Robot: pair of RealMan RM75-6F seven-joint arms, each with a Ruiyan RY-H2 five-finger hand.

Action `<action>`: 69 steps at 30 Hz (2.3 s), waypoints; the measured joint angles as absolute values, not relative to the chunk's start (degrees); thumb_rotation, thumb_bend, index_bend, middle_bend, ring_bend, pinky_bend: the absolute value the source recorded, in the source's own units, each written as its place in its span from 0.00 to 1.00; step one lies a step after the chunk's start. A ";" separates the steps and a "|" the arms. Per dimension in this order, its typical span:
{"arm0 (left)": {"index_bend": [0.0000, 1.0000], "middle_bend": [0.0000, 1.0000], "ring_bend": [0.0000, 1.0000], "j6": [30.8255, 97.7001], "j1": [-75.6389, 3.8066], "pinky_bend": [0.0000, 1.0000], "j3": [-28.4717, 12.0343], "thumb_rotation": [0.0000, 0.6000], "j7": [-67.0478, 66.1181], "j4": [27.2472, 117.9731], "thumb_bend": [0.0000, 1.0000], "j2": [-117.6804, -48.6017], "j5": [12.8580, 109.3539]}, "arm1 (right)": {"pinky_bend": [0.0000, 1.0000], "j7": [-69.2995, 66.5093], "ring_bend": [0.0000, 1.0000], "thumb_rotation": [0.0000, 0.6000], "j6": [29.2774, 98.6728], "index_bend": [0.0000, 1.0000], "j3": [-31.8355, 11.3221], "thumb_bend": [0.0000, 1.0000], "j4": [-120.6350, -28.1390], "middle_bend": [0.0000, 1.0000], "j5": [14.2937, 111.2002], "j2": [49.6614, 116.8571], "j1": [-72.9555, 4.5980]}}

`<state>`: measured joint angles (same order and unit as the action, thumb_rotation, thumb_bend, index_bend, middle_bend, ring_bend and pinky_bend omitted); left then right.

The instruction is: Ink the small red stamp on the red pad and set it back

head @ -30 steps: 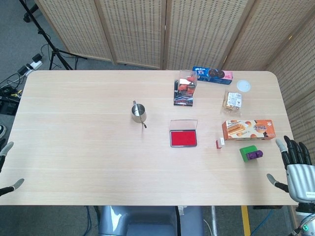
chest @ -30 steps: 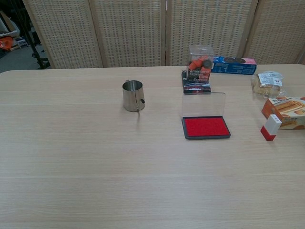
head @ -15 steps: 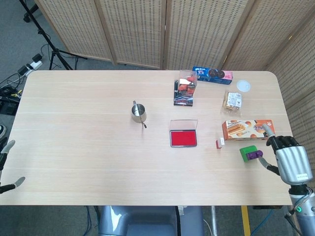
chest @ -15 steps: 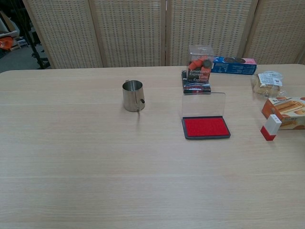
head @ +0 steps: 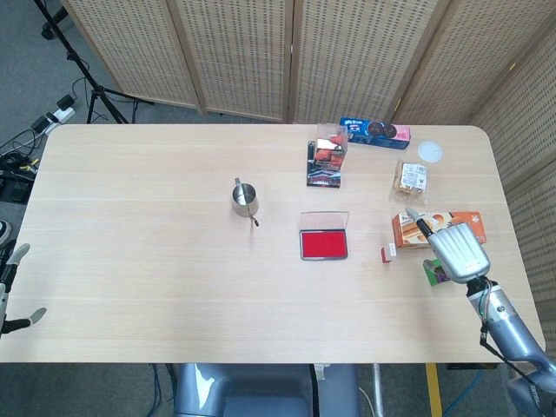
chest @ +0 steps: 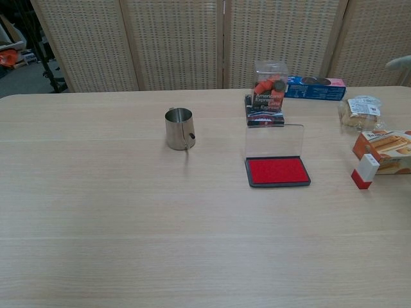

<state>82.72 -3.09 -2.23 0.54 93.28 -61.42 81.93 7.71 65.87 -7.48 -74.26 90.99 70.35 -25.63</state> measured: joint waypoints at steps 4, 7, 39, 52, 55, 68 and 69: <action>0.00 0.00 0.00 81.61 -3.54 0.00 -2.52 1.00 0.23 93.14 0.00 -61.62 80.78 | 1.00 10.40 1.00 1.00 62.64 0.00 -7.51 0.00 -69.66 0.95 89.60 73.53 -28.33; 0.00 0.00 0.00 81.06 -3.77 0.00 -2.68 1.00 -0.01 93.10 0.00 -61.71 80.13 | 1.00 11.21 1.00 1.00 61.26 0.00 -7.34 0.00 -67.09 0.95 88.87 75.57 -29.51; 0.00 0.00 0.00 79.62 -4.25 0.00 -1.66 1.00 1.69 93.23 0.00 -61.21 80.89 | 1.00 10.68 1.00 1.00 57.52 0.00 -5.22 0.00 -55.97 0.95 85.08 86.56 -32.96; 0.00 0.00 0.00 79.41 -4.19 0.00 -1.48 1.00 2.18 92.98 0.00 -61.25 80.67 | 1.00 13.49 1.00 1.00 55.75 0.00 -5.95 0.00 -55.35 0.95 82.69 88.63 -34.33; 0.00 0.00 0.00 79.42 -4.18 0.00 -1.48 1.00 2.51 92.78 0.00 -61.19 80.70 | 1.00 14.30 1.00 1.00 55.27 0.00 -6.17 0.00 -55.34 0.95 82.10 88.96 -34.67; 0.00 0.00 0.00 79.66 -4.09 0.00 -1.27 1.00 2.50 92.58 0.00 -61.25 81.10 | 1.00 16.00 1.00 1.00 53.67 0.00 -8.20 0.00 -57.05 0.95 78.46 90.39 -36.27; 0.00 0.00 0.00 79.66 -4.10 0.00 -1.27 1.00 2.47 92.62 0.00 -61.25 81.11 | 1.00 16.09 1.00 1.00 53.42 0.00 -8.40 0.00 -57.18 0.95 78.03 90.51 -36.42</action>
